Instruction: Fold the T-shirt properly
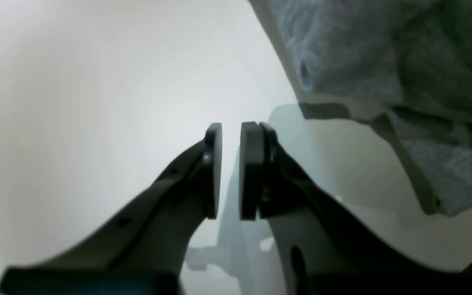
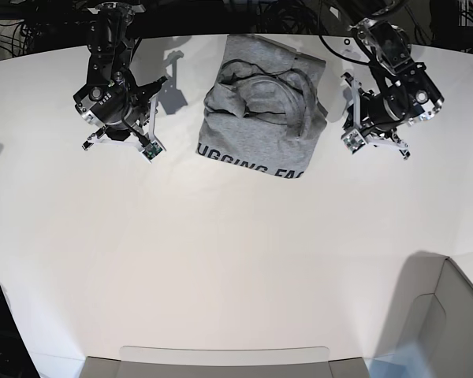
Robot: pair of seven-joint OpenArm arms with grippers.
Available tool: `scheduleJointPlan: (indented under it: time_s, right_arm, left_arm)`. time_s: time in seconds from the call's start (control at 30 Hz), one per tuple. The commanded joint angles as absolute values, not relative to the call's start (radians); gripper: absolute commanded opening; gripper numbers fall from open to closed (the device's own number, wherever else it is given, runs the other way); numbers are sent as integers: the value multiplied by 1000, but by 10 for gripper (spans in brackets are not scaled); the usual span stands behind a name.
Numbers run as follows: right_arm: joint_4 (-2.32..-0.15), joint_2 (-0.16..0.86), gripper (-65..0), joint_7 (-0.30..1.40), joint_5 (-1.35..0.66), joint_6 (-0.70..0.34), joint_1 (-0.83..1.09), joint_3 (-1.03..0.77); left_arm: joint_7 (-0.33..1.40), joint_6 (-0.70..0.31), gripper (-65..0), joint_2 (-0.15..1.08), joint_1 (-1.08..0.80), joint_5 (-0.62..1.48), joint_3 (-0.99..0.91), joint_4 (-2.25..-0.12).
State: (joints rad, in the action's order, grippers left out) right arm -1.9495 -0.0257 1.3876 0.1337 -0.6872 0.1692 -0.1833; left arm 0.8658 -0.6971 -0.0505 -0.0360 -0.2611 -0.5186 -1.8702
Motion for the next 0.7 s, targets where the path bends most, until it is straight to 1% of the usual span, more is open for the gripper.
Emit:
scheduleJointPlan:
  time_s: [0.0,0.1,0.3,0.67]
  right_arm:
    - [-1963,-25,-506,1382,133,-698,159,-185]
    - [-1963,-24,-506,1382,133,-698,159,-186]
    - [-1963,-19,-506,1382,133,-698,159,-186]
    - [-1963,-19,-506,1382,133,-698,159,-186]
  left_arm:
    - [855,-698,-573,-48,-27,-248,-519,-1890]
    - [855,-698,-573,-67,-27,-248,-527,-1890]
    - [845,-698,-573,-67,-59,-248,-522,-1890]
    - [843,-698,-573,-59,-54,-252,-529,-1886]
